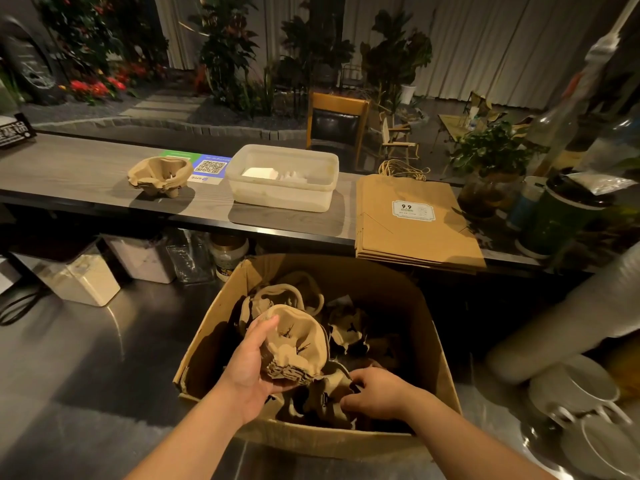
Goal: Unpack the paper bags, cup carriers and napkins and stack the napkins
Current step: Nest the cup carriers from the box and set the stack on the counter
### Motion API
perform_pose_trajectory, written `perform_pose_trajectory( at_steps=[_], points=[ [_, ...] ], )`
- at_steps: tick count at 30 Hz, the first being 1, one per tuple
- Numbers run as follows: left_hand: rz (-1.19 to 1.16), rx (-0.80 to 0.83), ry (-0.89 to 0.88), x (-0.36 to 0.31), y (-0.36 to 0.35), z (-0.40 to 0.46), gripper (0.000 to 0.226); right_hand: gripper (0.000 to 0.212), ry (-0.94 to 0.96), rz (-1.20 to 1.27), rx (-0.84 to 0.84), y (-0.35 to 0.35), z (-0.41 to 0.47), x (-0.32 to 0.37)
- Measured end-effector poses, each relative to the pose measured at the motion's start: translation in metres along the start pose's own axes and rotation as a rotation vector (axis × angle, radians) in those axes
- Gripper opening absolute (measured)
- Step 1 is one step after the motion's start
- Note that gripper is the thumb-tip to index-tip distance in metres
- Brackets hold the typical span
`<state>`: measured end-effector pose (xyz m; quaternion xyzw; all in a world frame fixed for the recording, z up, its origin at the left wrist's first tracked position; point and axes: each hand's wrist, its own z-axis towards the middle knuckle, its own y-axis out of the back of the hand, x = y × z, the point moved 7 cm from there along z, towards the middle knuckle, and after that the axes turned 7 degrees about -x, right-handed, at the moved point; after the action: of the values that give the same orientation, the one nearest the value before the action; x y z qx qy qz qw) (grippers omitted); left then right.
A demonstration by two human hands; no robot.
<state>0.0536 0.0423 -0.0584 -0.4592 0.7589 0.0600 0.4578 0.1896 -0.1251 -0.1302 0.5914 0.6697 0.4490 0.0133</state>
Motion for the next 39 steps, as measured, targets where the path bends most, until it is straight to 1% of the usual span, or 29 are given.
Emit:
perform_pose_trajectory(
  at_steps=[3, 7, 11, 17, 24, 27, 31, 33, 36, 38, 39],
  points=[
    [0.006, -0.005, 0.000, 0.001, 0.000, 0.001, 0.060, 0.020, -0.014, 0.040, 0.028, -0.001, -0.003, 0.000],
    [0.006, -0.007, 0.005, 0.002, 0.001, 0.002, 0.058, 0.022, -0.016, 0.034, 0.036, 0.001, -0.006, 0.003],
    [-0.001, -0.012, 0.010, 0.002, 0.001, 0.003, 0.055, 0.019, -0.015, 0.102, 0.042, 0.002, -0.010, 0.008],
    [-0.012, -0.011, 0.011, 0.002, 0.001, 0.003, 0.058, 0.018, -0.008, 0.126, 0.028, 0.005, -0.013, 0.011],
    [-0.006, -0.020, 0.009, 0.001, 0.002, 0.003, 0.058, 0.012, -0.010, 0.169, -0.048, 0.013, -0.017, 0.007],
    [0.005, -0.018, 0.005, 0.001, 0.001, 0.002, 0.060, 0.011, -0.027, 0.206, -0.105, 0.018, -0.016, 0.002],
    [0.032, -0.007, -0.019, -0.001, 0.000, 0.002, 0.059, 0.014, -0.104, 0.295, -0.256, 0.033, -0.023, -0.006],
    [0.076, -0.033, -0.042, -0.002, 0.001, 0.002, 0.060, 0.015, -0.125, 0.378, -0.322, 0.040, -0.028, -0.006],
    [0.174, -0.088, -0.060, -0.004, -0.001, 0.002, 0.055, 0.013, -0.108, 0.431, -0.414, 0.047, -0.035, 0.000],
    [0.235, -0.092, -0.073, -0.005, -0.006, 0.000, 0.049, 0.007, -0.072, 0.404, -0.482, 0.049, -0.037, 0.006],
    [0.266, -0.087, -0.080, -0.006, -0.009, 0.000, 0.050, 0.005, -0.053, 0.374, -0.521, 0.050, -0.039, 0.010]
  ],
)
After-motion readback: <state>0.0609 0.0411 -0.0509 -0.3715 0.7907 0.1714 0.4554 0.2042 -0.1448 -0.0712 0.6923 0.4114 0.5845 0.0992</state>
